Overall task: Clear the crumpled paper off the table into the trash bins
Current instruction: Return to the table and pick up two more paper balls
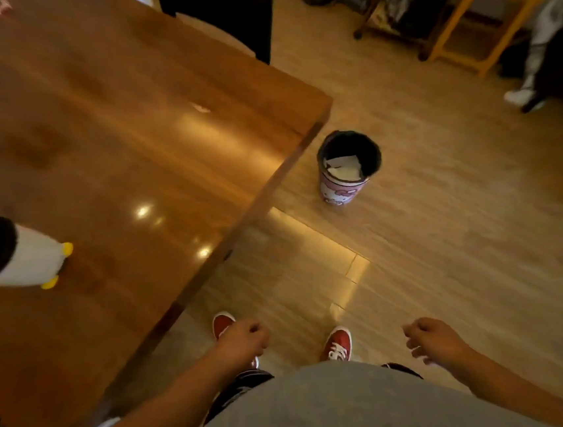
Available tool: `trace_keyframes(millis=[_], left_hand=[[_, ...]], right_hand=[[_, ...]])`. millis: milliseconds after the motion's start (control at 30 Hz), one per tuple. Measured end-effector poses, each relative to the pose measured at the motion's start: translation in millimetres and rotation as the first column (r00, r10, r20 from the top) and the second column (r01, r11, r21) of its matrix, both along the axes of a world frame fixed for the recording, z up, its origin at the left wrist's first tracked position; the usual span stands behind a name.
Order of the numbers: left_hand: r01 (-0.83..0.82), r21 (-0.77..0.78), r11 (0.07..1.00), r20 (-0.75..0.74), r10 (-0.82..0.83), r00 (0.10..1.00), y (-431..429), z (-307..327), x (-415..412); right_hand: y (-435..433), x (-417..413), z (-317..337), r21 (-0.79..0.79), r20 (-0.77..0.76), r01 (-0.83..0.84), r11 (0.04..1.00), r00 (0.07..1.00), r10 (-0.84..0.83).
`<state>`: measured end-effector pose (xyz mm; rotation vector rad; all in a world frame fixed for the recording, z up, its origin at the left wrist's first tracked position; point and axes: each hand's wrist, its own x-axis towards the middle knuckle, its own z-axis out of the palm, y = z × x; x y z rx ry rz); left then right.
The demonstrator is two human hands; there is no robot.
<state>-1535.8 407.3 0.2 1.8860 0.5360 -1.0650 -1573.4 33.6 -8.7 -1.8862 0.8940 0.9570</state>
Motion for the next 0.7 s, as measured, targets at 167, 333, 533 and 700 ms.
trace_keyframes(millis=[167, 333, 533, 700], left_hand=[[0.157, 0.081, 0.984, 0.012, -0.158, 0.987, -73, 11, 28], [0.27, 0.157, 0.95, 0.019, -0.276, 0.961, -108, 13, 65], [0.35, 0.163, 0.923, -0.023, -0.351, 0.936, -135, 0, 120], [0.411, 0.17, 0.896, -0.066, -0.406, 0.912, -169, -15, 191]], right_hand=[[-70, -36, -3, -0.023, -0.029, 0.132, 0.991, 0.991, -0.133], [-110, -28, -4, -0.004, -0.03, 0.256, 0.967, 0.966, -0.256], [-153, 53, 0, 0.027, 0.084, 0.298, 0.954, 0.951, -0.299], [-192, 139, -4, 0.024, 0.114, 0.293, 0.956, 0.949, -0.294]])
